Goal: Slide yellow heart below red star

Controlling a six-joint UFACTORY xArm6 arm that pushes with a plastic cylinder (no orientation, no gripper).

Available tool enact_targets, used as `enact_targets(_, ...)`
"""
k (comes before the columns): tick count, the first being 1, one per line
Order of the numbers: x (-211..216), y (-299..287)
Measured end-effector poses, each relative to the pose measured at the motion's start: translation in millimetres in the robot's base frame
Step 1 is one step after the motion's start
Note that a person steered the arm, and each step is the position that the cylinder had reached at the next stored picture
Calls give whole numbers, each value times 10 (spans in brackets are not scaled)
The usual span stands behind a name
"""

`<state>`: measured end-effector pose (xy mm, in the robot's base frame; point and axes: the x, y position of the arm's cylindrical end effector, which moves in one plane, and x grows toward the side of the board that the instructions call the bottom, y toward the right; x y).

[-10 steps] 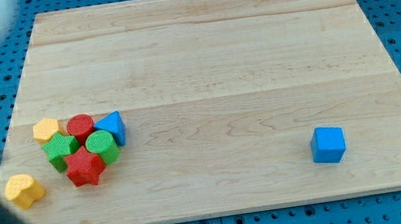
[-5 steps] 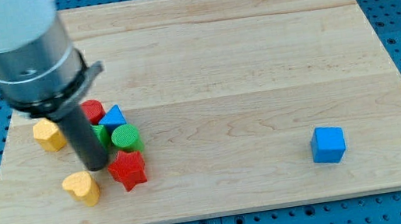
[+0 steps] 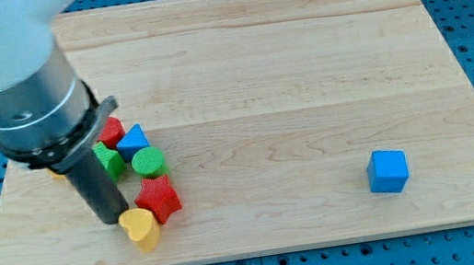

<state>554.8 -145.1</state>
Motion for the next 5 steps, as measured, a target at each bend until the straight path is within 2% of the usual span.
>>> enact_targets(1,-30,-568)
enact_targets(2,581,-609)
enact_targets(3,609,-45)
enact_targets(4,397,560)
enact_targets(5,218,569)
